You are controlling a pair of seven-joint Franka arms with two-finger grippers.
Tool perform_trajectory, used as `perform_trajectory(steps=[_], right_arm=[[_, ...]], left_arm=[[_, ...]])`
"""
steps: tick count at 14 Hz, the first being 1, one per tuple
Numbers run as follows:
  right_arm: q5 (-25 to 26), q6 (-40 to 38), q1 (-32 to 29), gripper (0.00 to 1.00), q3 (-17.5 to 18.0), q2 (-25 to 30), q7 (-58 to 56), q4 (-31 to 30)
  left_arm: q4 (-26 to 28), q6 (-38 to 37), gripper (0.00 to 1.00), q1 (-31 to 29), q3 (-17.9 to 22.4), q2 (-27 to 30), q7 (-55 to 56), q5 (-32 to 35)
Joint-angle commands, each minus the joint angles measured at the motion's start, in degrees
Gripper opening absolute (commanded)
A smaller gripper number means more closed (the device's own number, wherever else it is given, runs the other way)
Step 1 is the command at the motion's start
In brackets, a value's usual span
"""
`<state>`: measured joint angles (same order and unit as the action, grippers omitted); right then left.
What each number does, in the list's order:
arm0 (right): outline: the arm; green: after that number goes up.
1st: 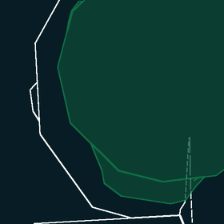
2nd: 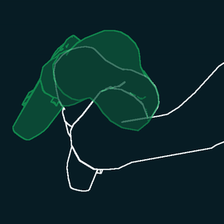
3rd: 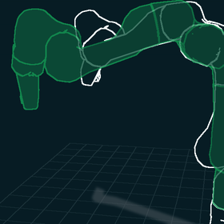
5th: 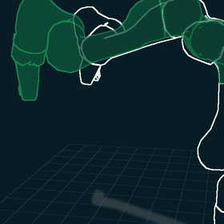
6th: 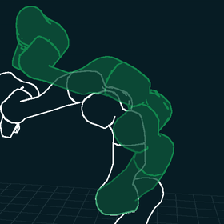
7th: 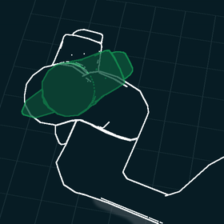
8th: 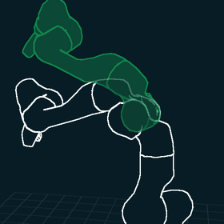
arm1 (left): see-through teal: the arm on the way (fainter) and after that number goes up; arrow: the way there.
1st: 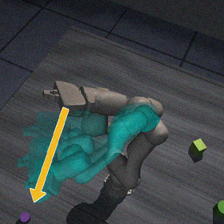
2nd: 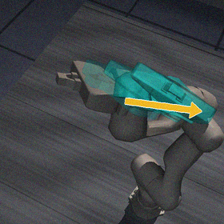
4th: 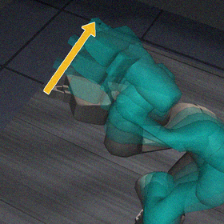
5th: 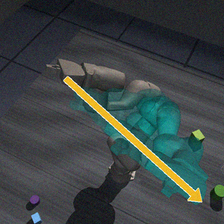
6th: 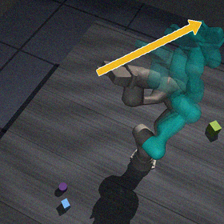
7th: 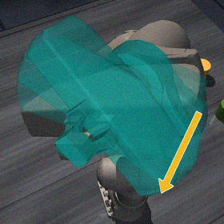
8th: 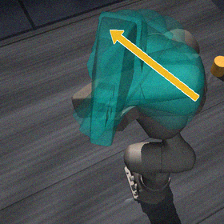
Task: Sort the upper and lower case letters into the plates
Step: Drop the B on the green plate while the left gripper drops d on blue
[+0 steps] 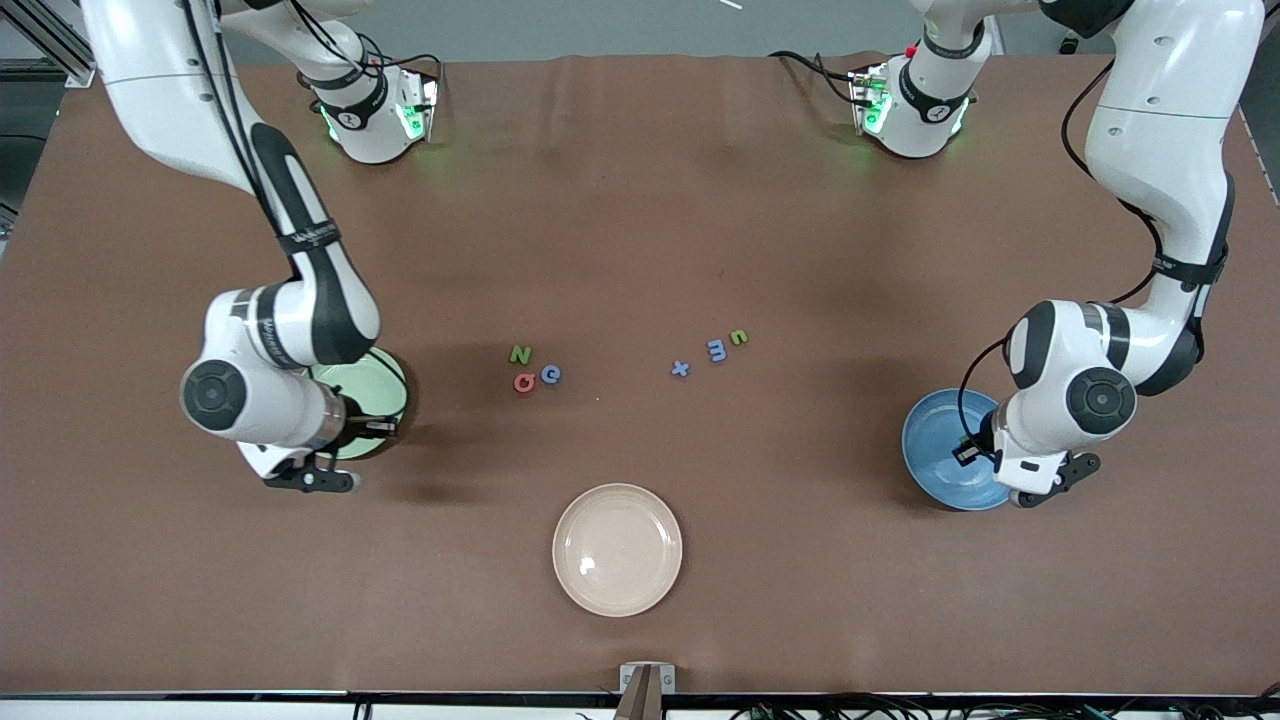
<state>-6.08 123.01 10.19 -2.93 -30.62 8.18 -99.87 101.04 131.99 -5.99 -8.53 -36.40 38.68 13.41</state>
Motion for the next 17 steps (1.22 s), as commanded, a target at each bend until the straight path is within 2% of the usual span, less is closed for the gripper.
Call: perform_trajectory(steps=[1, 2, 5, 7, 9, 10, 11, 12, 15, 17], right_arm=[[1.25, 4.24, -2.8, 0.0, 0.9, 6.79, -3.95, -11.02], [1.25, 7.04, -3.67, 0.0, 0.9, 7.76, -4.83, -14.18], [1.16, 16.44, -4.74, 0.0, 0.99, 8.3, -5.72, -22.89], [1.16, 20.51, -4.74, 0.01, 0.99, 7.86, -5.72, -25.98], [1.16, 20.26, -4.83, 0.04, 0.91, 7.86, -5.72, -26.17], [1.16, 19.99, -4.91, 0.12, 0.99, 7.86, -5.63, -26.17], [1.16, 19.99, -4.91, 0.47, 0.91, 7.77, -5.72, -25.99], [1.16, 19.73, -4.91, 0.99, 0.99, 7.77, -5.72, -25.65], [0.9, 11.33, -4.48, 1.0, 1.17, 8.21, -4.49, -19.87], [0.46, 8.74, -1.86, 1.0, 1.69, 7.95, 1.8, -15.55]], left_arm=[[1.61, -0.16, 0.92, -0.17, -0.26, 0.63, -0.36, 1.09], [1.7, -0.42, 1.0, -0.17, -0.26, 0.97, 0.34, 1.09], [2.49, -3.31, 1.0, 1.14, -1.66, 4.04, 3.84, 1.0], [2.41, -8.49, 1.0, 1.68, -7.09, 7.12, 7.61, 1.0], [3.19, -9.83, 1.0, 1.68, -12.37, 9.23, 13.15, 1.0], [4.5, -8.7, 1.0, 1.59, -14.57, 9.33, 17.18, 1.0], [5.82, -7.2, 1.0, 1.5, -16.42, 9.59, 20.35, 1.09], [6.88, -6.23, 1.0, 1.59, -17.91, 9.68, 22.3, 1.0], [9.08, -4.3, 0.99, 1.77, -22.31, 9.68, 26.62, 1.18], [11.44, -0.36, 0.98, 2.9, -23.46, 9.59, 28.63, 1.18]])
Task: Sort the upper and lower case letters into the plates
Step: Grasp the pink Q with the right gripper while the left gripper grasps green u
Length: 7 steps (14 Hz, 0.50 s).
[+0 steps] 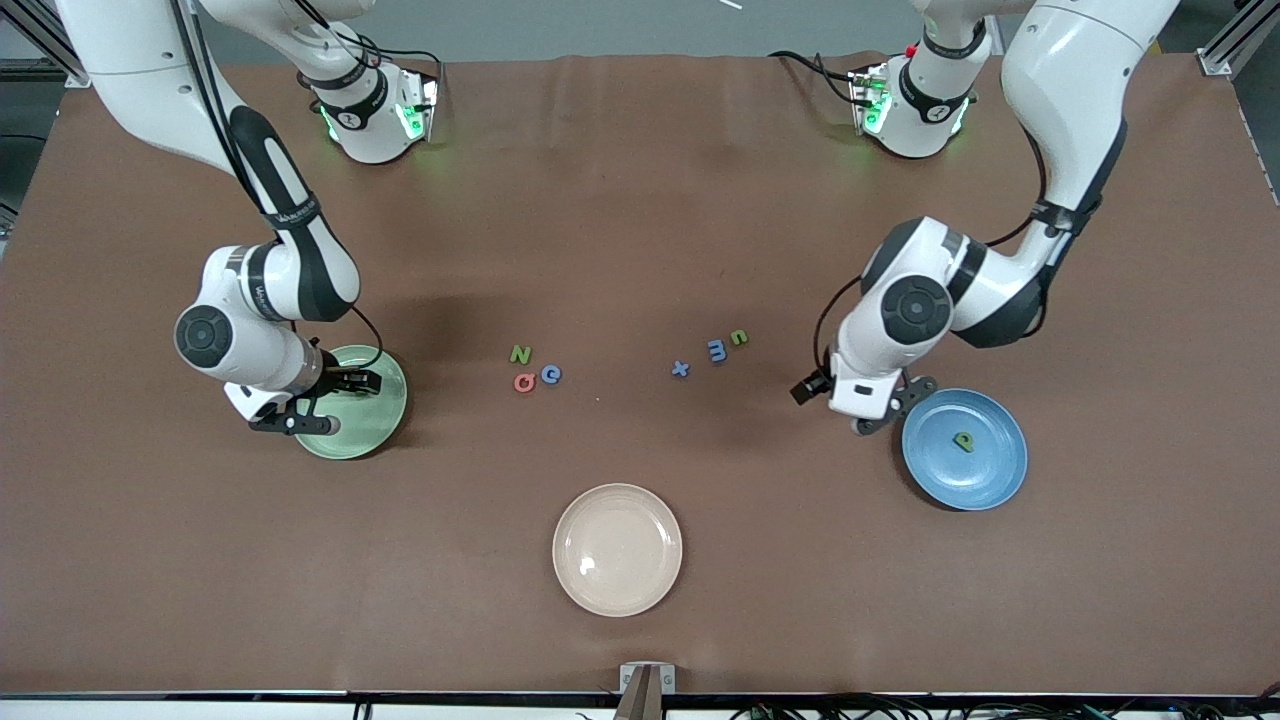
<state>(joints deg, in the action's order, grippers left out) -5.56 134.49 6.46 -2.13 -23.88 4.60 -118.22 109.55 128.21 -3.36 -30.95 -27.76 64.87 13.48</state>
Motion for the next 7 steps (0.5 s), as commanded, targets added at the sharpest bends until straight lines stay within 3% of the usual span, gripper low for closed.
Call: perform_trajectory(steps=[1, 2, 4, 7], right_arm=[[-0.06, -2.31, 4.5, 1.0, 0.9, 0.85, 9.6, 4.21], [-0.24, -1.78, 7.14, 1.0, 0.9, -0.11, 13.38, 5.79], [-0.24, -0.55, 10.31, 1.0, 0.9, -3.88, 19.98, 9.83], [-0.24, 1.11, 16.11, 1.0, 0.9, -7.76, 28.51, 13.1]], left_arm=[[4.0, 5.89, 0.97, 1.58, -1.04, 0.69, 3.41, 1.28], [4.88, 7.39, 0.97, 2.73, -0.95, 0.43, 4.38, 2.42], [6.46, 9.24, 0.85, 3.18, -1.13, -0.63, 6.66, 7.59], [9.1, 14.77, 0.77, 5.9, -1.04, -2.3, 10.44, 8.23]])
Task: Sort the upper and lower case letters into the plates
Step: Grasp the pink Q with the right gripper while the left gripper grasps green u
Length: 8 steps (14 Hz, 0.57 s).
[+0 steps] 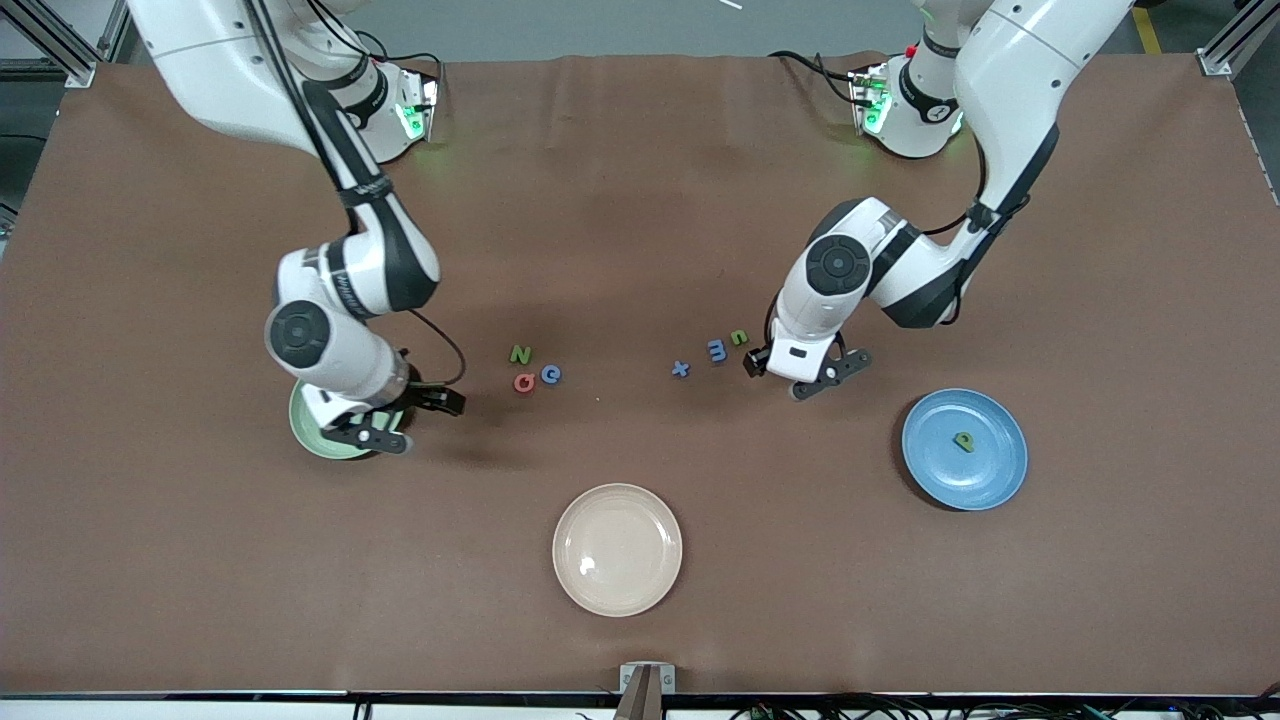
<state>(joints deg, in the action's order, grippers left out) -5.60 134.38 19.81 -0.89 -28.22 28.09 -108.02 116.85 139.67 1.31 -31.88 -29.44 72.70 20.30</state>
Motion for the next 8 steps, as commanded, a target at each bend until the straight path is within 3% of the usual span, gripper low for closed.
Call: perform_trajectory(steps=[1, 8], right_arm=[[-0.11, 2.8, 4.43, 1.0, -0.42, -4.03, 7.57, 2.73], [0.59, 10.64, 10.68, 1.0, -0.78, -7.73, 14.45, -0.87]], left_arm=[[1.89, 4.11, 0.75, 1.67, -0.11, -1.05, 3.15, 1.59], [3.56, 4.56, 0.71, 3.08, -0.2, -2.02, 4.82, 2.47]])
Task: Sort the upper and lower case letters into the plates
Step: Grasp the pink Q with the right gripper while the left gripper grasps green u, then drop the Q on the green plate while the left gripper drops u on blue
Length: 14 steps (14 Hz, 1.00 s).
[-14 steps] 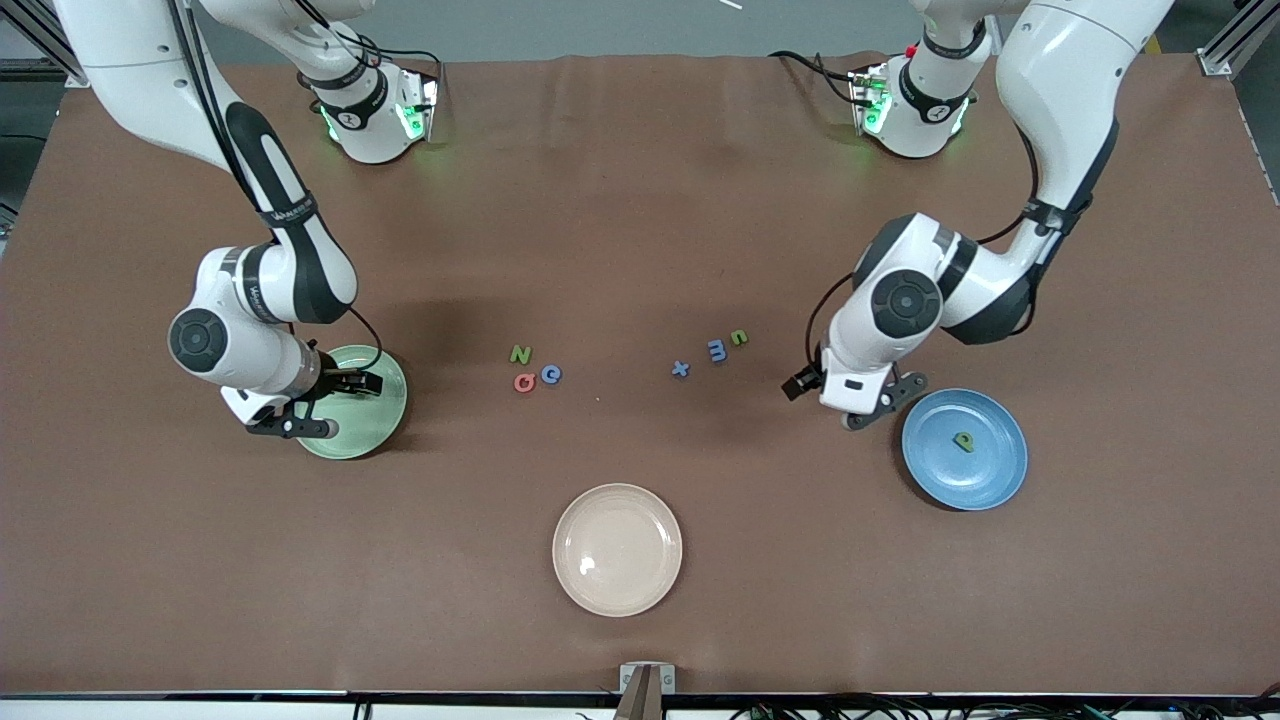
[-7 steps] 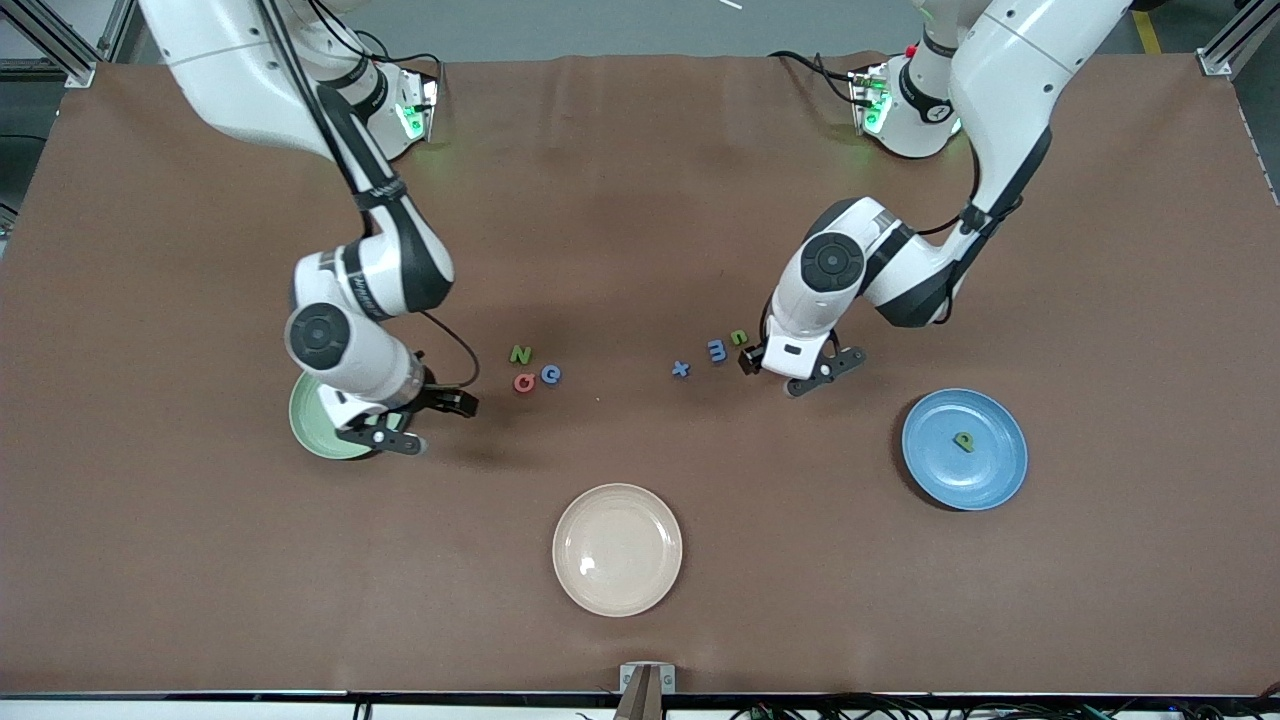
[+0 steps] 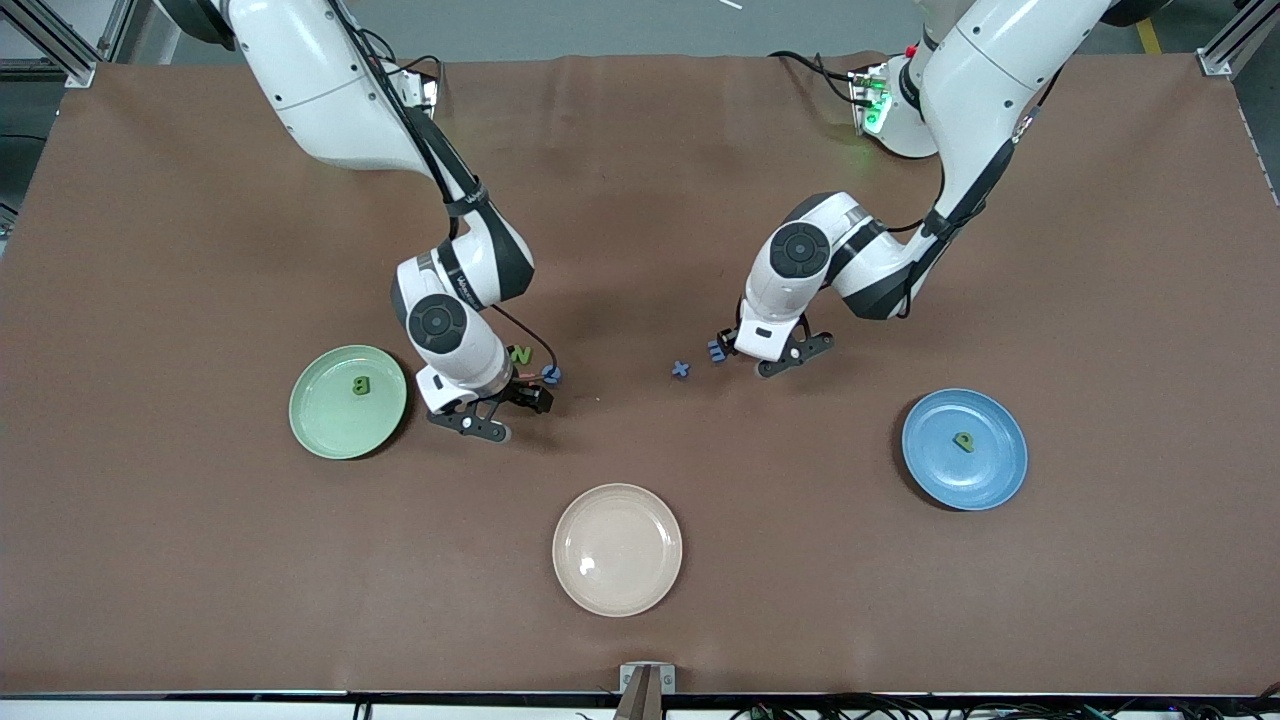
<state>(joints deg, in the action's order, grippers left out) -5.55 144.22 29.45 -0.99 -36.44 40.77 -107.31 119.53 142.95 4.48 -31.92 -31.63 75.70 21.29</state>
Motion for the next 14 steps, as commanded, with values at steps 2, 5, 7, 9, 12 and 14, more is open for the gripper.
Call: perform_trajectory(steps=[2, 5, 7, 9, 12, 14], right_arm=[[0.63, 0.27, 1.4, 1.0, -0.77, 1.37, 1.68, -3.16], [0.63, 0.18, 1.75, 0.97, -0.68, 3.21, 1.68, -5.01], [0.63, -1.48, 2.54, 0.96, -0.68, 4.53, 1.86, -5.54], [0.63, -2.19, 2.9, 0.91, -0.68, 4.89, 2.56, -5.63], [0.71, -2.02, 3.16, 0.86, -0.77, 4.71, 2.74, -5.54], [0.8, -1.93, 3.16, 0.81, -0.85, 4.54, 2.74, -5.54]], left_arm=[[1.05, 3.11, 0.71, 0.0, -0.16, -0.62, 1.74, 1.48], [1.23, 3.74, 0.69, 0.26, -0.08, -1.5, 1.74, 1.74], [1.23, 3.74, 0.65, 0.18, -0.16, -1.85, 1.82, 2.79], [1.14, 3.74, 0.61, 0.18, -0.16, -2.38, 1.82, 2.8], [0.79, 3.83, 0.2, 0.18, -0.16, -2.73, 2.52, 2.8], [0.35, 3.74, 0.0, -0.43, -0.16, -2.3, 3.05, 2.8]])
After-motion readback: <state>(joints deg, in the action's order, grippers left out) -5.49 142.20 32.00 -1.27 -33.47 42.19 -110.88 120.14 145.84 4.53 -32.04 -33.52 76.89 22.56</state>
